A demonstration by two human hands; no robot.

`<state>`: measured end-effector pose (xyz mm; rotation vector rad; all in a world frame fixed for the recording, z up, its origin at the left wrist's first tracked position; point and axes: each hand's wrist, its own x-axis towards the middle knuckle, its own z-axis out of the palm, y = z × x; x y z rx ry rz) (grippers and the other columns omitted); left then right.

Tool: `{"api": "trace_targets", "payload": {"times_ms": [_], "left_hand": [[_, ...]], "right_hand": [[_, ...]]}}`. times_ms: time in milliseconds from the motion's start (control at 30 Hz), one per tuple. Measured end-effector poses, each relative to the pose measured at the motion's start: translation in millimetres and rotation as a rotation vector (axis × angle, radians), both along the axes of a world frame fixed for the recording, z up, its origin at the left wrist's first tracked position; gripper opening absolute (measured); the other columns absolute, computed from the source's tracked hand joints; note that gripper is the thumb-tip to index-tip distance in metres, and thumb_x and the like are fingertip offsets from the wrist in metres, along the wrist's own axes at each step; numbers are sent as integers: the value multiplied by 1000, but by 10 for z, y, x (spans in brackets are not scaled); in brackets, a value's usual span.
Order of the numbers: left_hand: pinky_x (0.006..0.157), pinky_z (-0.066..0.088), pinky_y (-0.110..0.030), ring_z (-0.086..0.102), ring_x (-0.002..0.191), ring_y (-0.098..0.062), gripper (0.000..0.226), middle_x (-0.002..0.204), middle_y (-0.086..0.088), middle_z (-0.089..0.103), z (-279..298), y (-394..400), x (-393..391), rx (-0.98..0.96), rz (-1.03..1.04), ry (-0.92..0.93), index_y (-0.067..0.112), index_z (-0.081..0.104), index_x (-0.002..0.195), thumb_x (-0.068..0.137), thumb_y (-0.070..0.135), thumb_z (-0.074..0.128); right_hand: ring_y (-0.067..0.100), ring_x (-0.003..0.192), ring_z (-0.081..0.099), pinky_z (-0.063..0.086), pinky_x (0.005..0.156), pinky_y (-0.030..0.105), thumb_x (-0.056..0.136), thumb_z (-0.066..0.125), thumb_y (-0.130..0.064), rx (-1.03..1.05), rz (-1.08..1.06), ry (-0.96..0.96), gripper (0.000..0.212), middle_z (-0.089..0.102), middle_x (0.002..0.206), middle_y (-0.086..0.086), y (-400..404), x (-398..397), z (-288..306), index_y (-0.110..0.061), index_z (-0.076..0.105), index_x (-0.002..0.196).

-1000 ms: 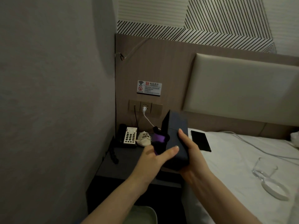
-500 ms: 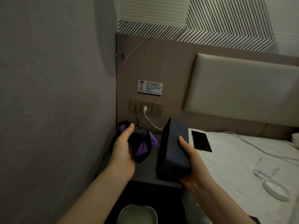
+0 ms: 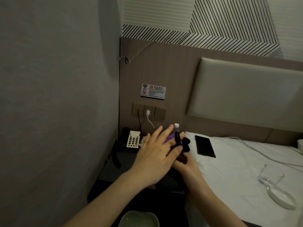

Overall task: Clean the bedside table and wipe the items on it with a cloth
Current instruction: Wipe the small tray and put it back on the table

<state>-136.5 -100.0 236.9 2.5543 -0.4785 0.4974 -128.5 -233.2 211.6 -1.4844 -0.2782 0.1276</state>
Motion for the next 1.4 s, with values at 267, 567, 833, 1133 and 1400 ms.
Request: {"api": "trace_targets", "payload": {"times_ms": [267, 567, 833, 1133, 1400], "left_hand": [[103, 38, -32, 39, 134, -18, 41, 135, 9, 50, 295, 103, 313, -191, 223, -71, 35, 48, 134, 101, 47, 28], [60, 46, -41, 60, 66, -18, 33, 75, -6, 62, 317, 246, 278, -459, 147, 6, 18, 57, 89, 103, 36, 33], [111, 10, -11, 33, 138, -8, 38, 143, 8, 46, 36, 113, 54, -125, 30, -352, 24, 56, 131, 93, 23, 50], [94, 47, -30, 54, 113, -14, 30, 120, 3, 60, 266, 223, 291, -425, 130, -156, 24, 57, 126, 99, 26, 44], [77, 51, -24, 58, 90, -8, 22, 103, -1, 60, 107, 127, 301, -640, 212, -177, 22, 63, 115, 97, 27, 51]], "right_hand": [[13, 104, 66, 58, 85, 32, 43, 87, -52, -138, 66, 49, 104, 62, 122, -5, -8, -74, 1, -37, 44, 137], [24, 120, 56, 51, 98, 44, 39, 88, -51, -184, 79, 67, 122, 47, 141, -2, -26, -13, 80, -36, 33, 147], [18, 102, 69, 57, 81, 27, 75, 74, -13, 18, 83, 45, 52, 72, 111, 2, 14, 115, 122, -17, 59, 125], [21, 110, 65, 56, 91, 40, 43, 91, -55, -128, 95, 66, 117, 58, 133, 1, 12, 88, 22, -34, 39, 145], [22, 95, 72, 57, 65, 31, 75, 63, -54, 252, 117, 464, 44, 74, 107, 4, 72, 147, -157, -24, 77, 104]]}}
